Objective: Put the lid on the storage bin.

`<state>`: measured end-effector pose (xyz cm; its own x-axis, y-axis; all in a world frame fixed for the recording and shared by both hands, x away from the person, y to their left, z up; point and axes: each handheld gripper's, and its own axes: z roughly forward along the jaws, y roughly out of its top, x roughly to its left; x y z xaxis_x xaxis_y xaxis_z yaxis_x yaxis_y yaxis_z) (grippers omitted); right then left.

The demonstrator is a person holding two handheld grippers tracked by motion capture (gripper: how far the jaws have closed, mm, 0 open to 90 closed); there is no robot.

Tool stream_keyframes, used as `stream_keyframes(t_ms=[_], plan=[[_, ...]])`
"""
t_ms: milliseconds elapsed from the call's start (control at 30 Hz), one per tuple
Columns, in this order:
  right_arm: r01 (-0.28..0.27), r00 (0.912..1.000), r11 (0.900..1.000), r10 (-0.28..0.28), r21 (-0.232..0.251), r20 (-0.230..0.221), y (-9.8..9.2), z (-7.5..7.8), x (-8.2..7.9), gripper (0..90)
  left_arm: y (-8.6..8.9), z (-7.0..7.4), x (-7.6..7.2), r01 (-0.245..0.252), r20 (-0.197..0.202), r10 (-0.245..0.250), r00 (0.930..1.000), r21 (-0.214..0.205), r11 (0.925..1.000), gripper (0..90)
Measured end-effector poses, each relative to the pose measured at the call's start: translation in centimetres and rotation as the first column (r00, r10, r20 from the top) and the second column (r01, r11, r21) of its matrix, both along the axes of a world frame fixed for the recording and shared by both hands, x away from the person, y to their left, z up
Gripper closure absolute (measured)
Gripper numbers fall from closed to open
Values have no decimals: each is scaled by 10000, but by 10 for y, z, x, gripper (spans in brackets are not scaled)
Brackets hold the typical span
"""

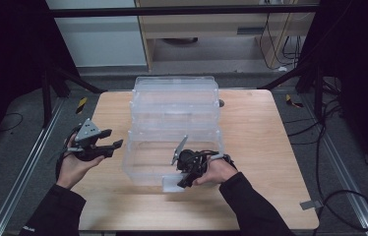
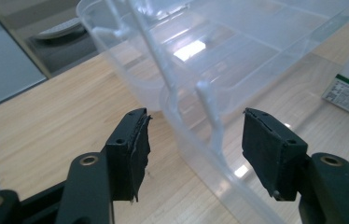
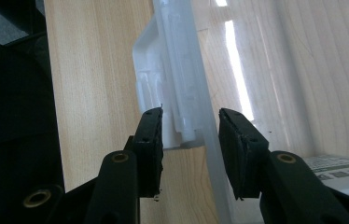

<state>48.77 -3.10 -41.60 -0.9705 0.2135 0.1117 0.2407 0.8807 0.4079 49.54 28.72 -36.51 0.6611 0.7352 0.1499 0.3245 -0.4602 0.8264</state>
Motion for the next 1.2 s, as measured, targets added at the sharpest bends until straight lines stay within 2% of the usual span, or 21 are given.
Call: stream_keyframes(t_ms=[233, 433, 467, 567, 667, 833, 933, 1133, 1200], plan=[[-2, 10000, 10000, 2, 0, -1, 0, 0, 0, 610, -16, 22, 8, 876, 124, -882, 9960, 379, 9954, 410], [19, 10000, 10000, -19, -12, -24, 0, 0, 0, 610, -29, 34, 16, 1589, 124, -1606, 9869, 879, 9834, 411], [17, 10000, 10000, -17, -10, -25, 0, 0, 0, 610, -32, 35, 18, 1700, 131, -1717, 9851, 848, 9818, 411], [7, 10000, 10000, -7, -31, -43, 0, 0, 0, 610, -39, 40, 22, 2141, 116, -2170, 9761, 1203, 9694, 410], [11, 10000, 10000, -11, -19, -33, 0, 0, 0, 610, -44, 44, 26, 2419, 74, -2450, 9695, 1339, 9610, 410], [10, 10000, 10000, -10, 8, -66, 0, 0, 0, 610, -52, 52, 33, 2675, 73, -2732, 9619, 1795, 9467, 417], [-37, 10000, 10000, 38, 49, -37, 0, 0, 0, 610, -55, 57, 38, 2769, 60, -2835, 9589, 1964, 9406, 424], [-34, 10000, 10000, 34, 27, -55, 1, 0, 0, 611, -62, 64, 50, 3128, 22, -3235, 9462, 2489, 9166, 438], [-100, 9999, 9999, 100, 23, -48, 1, 0, 1, 611, -64, 66, 53, 3295, -14, -3420, 9397, 2716, 9043, 441]])
